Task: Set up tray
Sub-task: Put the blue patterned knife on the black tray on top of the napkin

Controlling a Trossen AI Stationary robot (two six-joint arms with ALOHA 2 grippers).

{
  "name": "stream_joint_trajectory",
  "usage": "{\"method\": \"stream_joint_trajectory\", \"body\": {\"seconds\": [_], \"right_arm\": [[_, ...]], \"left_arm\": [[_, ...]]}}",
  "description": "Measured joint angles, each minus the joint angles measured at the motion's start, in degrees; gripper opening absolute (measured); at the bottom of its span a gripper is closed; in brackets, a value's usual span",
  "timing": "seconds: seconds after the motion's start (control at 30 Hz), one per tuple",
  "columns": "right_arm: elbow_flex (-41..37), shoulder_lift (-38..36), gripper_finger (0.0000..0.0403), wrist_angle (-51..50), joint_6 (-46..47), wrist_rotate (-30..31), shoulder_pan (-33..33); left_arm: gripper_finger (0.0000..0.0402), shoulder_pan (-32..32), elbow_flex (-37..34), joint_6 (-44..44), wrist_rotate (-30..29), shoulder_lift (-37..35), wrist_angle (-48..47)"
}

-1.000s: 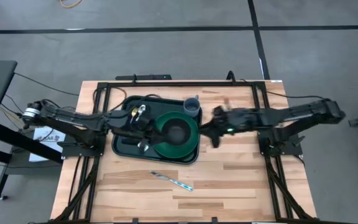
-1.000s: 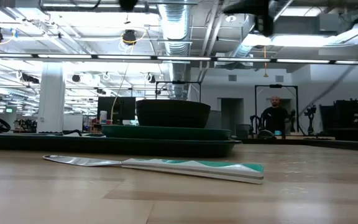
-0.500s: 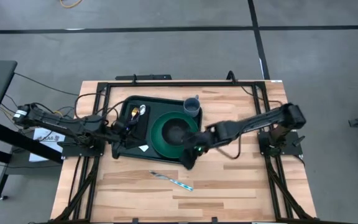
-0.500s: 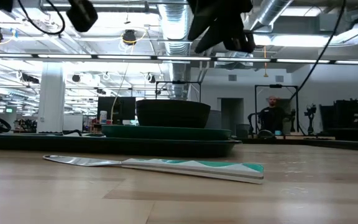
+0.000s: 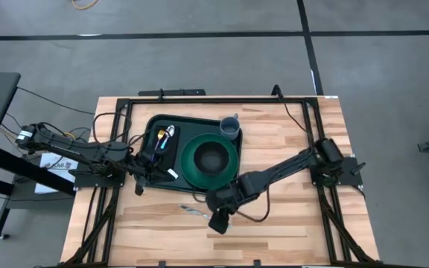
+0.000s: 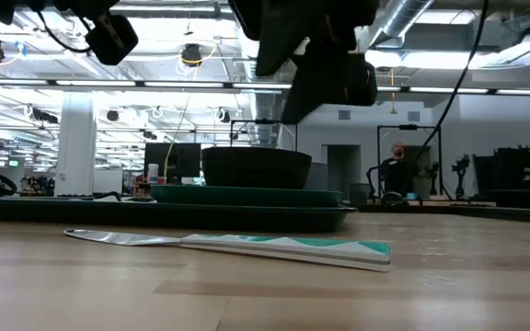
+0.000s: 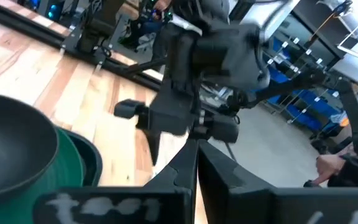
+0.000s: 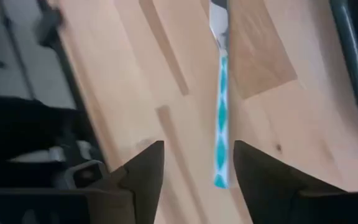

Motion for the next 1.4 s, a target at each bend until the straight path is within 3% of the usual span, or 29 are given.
{"method": "stream_joint_trajectory", "body": {"seconds": [0.17, 0.47, 0.97, 1.4], "right_arm": [[3.27, 5.04, 0.0191, -5.59, -6.03, 3.46, 0.97], [6.51, 10.92, 0.0162, -5.86, -10.46, 4.02, 0.71], [7.9, 11.69, 0.0149, -4.98, -12.54, 5.64, 0.52], [8.23, 15.73, 0.0148, -1.6, -12.01, 2.05, 0.91]], "left_arm": [[0.0, 0.0, 0.0, 0.48, -0.32, -0.02, -1.76], [0.0, 0.0, 0.0, 0.55, -0.48, -0.02, -3.21], [0.0, 0.02, 0.0, 0.55, -0.5, -0.02, -8.33], [0.0, 0.02, 0.02, 1.11, -0.48, -0.02, -8.65]]}}
